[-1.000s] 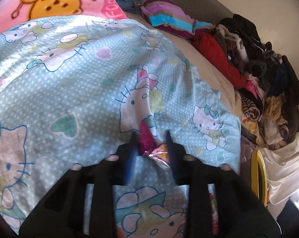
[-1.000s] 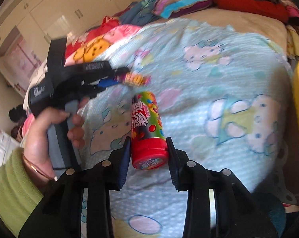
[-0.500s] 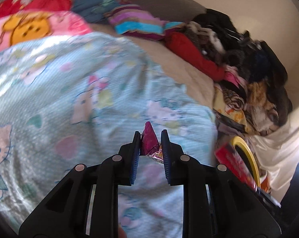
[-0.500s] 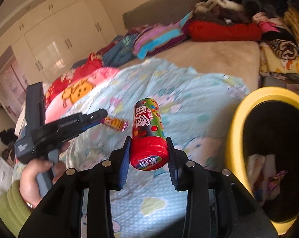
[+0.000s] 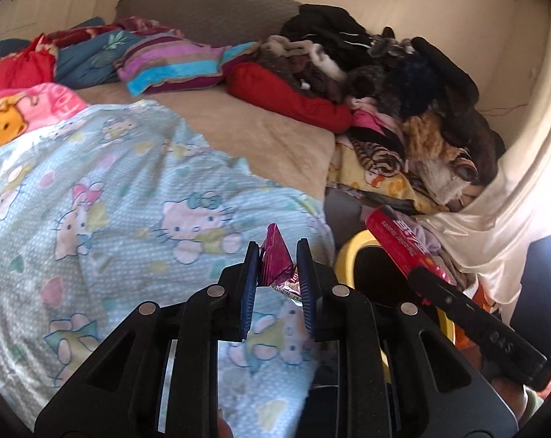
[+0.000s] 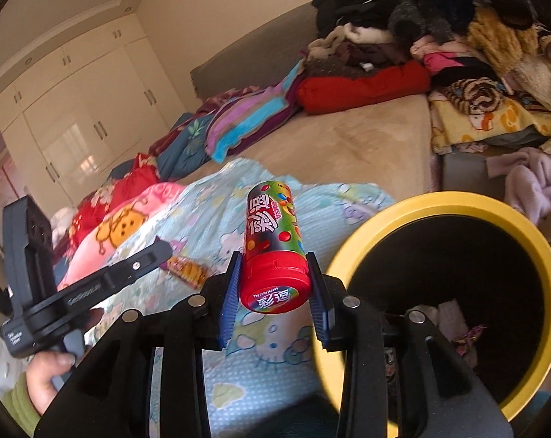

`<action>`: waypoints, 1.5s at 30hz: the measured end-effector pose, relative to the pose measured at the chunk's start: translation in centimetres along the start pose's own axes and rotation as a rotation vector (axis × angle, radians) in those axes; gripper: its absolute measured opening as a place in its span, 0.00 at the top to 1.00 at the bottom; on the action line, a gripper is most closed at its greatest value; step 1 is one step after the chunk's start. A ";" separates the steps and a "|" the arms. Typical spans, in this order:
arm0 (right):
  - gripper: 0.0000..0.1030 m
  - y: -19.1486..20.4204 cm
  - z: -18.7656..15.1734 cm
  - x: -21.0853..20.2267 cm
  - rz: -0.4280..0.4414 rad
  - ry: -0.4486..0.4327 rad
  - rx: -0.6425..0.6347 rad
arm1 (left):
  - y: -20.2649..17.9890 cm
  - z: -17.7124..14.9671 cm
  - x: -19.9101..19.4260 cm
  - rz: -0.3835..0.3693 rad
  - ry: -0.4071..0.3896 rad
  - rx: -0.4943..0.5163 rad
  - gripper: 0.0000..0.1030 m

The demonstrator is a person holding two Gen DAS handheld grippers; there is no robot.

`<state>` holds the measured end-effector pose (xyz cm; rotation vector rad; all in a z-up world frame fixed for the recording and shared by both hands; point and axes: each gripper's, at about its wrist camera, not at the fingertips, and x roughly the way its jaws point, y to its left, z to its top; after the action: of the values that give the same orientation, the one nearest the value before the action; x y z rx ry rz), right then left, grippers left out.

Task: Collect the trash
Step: 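Carry the pink wrapper and red candy tube over the bin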

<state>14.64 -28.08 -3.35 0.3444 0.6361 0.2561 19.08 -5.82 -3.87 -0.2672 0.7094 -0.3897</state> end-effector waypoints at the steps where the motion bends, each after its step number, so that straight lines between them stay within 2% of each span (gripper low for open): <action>1: 0.68 -0.3 0.1 -0.2 -0.007 -0.005 0.003 | -0.5 0.0 0.0 -0.005 0.001 0.008 0.85; 11: 0.68 -3.2 0.9 -3.0 -0.056 -0.059 0.029 | -4.5 -0.8 -0.1 -0.045 0.007 0.084 0.85; 26: 0.68 -9.8 1.4 -6.3 -0.144 -0.085 0.111 | -10.2 -2.4 1.3 -0.095 0.052 0.203 0.85; 45: 0.68 -13.6 1.5 -7.1 -0.196 -0.051 0.136 | -14.6 -4.7 3.0 -0.144 0.110 0.294 0.85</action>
<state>11.80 -43.18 -3.74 0.4147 0.6337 0.0160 14.26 -20.71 -3.73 -0.0186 0.7325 -0.6426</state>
